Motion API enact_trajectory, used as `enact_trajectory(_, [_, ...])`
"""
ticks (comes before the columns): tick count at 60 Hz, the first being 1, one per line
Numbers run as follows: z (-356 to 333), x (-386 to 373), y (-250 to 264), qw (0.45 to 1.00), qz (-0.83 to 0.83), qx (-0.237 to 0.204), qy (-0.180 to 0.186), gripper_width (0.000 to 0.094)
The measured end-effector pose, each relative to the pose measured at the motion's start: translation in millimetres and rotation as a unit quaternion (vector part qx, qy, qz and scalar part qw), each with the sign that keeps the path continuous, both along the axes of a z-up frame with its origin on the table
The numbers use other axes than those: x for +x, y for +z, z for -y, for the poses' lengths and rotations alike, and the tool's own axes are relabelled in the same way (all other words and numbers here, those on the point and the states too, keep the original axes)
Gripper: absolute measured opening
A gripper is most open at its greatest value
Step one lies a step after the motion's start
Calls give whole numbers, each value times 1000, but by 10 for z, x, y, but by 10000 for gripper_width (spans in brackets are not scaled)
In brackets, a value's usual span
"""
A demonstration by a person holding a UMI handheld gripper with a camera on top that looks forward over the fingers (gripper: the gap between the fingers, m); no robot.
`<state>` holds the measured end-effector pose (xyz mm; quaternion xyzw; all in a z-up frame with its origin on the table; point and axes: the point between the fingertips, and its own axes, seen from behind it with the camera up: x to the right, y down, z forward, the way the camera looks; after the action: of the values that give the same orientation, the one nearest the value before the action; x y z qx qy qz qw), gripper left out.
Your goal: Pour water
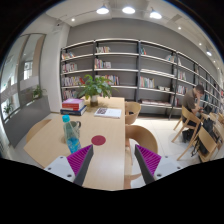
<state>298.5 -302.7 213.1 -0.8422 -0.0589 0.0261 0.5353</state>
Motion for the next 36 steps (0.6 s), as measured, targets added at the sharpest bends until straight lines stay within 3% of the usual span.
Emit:
enact_trajectory(17, [112, -896, -523, 999, -21, -29, 39, 846])
enact_trajectory(22, [-53, -1446, -723, 998, -30, -9, 47, 849])
enact_trajectory(28, [-338, -1847, -884, 999, -35, 2, 25, 853])
enact_trajectory(29, [-265, -1735, -707, 999, -35, 0, 23, 849])
enact_trajectory(36, [-787, -2012, -933, 999, -22, 29, -23, 851])
